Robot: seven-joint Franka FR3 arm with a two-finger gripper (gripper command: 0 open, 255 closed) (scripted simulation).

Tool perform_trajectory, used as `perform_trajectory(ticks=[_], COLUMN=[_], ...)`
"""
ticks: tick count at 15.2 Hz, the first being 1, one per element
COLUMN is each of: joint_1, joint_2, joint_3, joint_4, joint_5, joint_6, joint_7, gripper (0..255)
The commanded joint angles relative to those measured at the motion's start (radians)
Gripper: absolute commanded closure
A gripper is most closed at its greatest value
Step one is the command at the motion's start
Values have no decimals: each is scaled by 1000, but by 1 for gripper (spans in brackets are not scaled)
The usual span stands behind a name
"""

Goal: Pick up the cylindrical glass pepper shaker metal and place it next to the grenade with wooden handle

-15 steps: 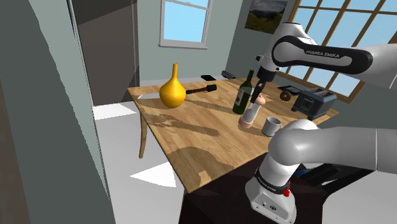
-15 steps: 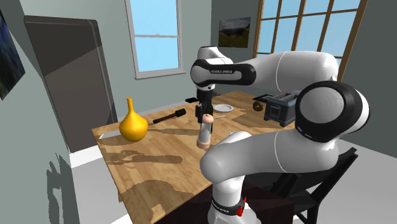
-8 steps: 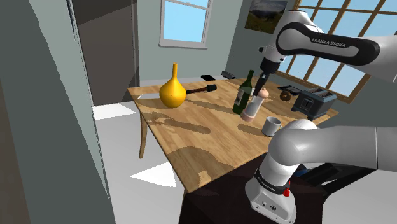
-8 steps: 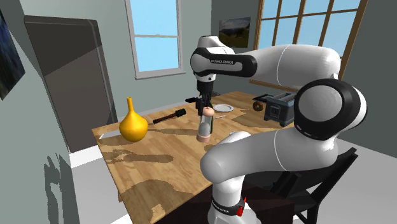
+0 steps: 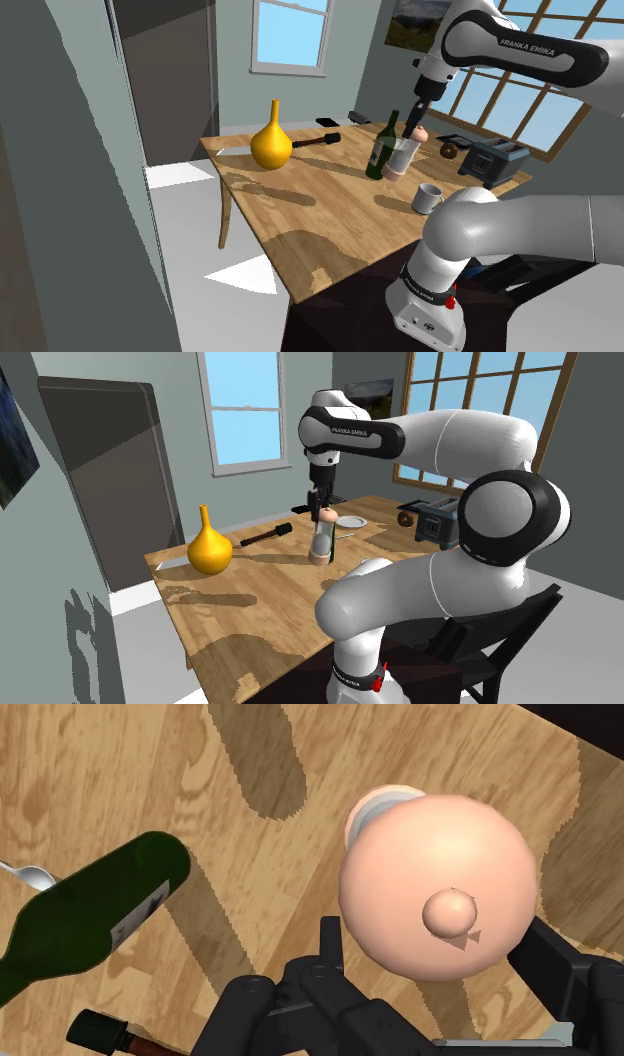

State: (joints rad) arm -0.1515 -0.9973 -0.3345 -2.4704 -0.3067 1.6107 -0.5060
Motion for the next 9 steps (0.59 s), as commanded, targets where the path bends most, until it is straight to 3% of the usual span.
perform_trajectory(ticks=[1,9], joint_1=[4,17], joint_2=[9,54], joint_3=[8,28], joint_4=[34,164], joint_5=[8,30], joint_6=[-25,-111], joint_7=[-1,-9], gripper=[255,255])
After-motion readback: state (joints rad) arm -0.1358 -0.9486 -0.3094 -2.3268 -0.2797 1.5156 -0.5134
